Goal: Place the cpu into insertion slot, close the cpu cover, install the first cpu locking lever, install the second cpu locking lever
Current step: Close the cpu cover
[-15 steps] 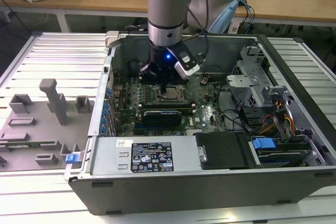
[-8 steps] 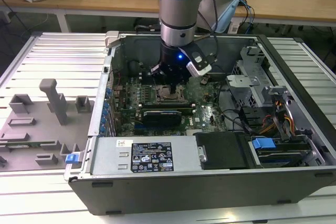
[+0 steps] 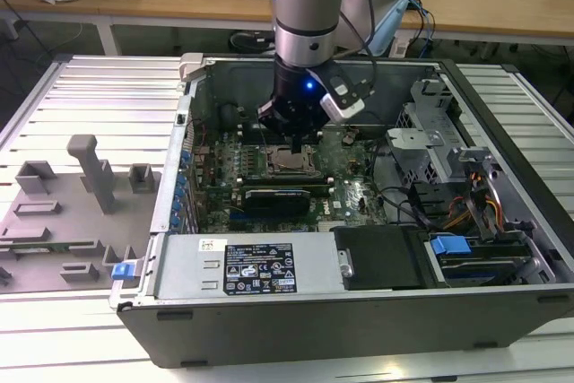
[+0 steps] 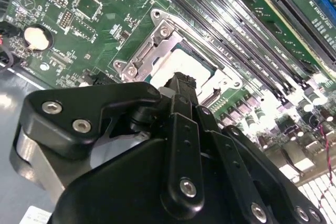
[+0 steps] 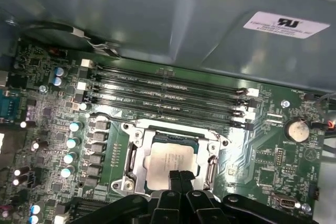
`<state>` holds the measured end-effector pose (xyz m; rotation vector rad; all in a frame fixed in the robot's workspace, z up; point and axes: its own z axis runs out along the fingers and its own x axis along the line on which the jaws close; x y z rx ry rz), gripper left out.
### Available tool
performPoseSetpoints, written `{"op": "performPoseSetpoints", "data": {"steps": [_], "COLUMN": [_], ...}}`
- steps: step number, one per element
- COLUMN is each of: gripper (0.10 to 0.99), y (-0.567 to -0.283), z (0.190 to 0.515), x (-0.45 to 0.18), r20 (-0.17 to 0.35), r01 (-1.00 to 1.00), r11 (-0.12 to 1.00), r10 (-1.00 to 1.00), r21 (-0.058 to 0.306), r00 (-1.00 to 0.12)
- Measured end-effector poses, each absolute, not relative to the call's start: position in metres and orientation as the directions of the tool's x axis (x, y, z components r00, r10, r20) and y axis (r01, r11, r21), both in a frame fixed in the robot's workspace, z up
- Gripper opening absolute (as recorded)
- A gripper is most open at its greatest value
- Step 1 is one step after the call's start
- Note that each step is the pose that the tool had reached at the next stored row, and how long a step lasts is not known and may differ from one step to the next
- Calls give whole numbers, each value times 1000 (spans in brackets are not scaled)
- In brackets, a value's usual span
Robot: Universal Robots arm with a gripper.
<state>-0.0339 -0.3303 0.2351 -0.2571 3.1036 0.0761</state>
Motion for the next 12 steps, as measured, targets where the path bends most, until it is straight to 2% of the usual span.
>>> {"op": "performPoseSetpoints", "data": {"steps": [12], "gripper": [106], "y": [-330], "z": [238], "x": [-34], "r20": [-30], "r01": [-165], "r11": [985], "r10": [-164], "r21": [46], "r00": [-986]}}
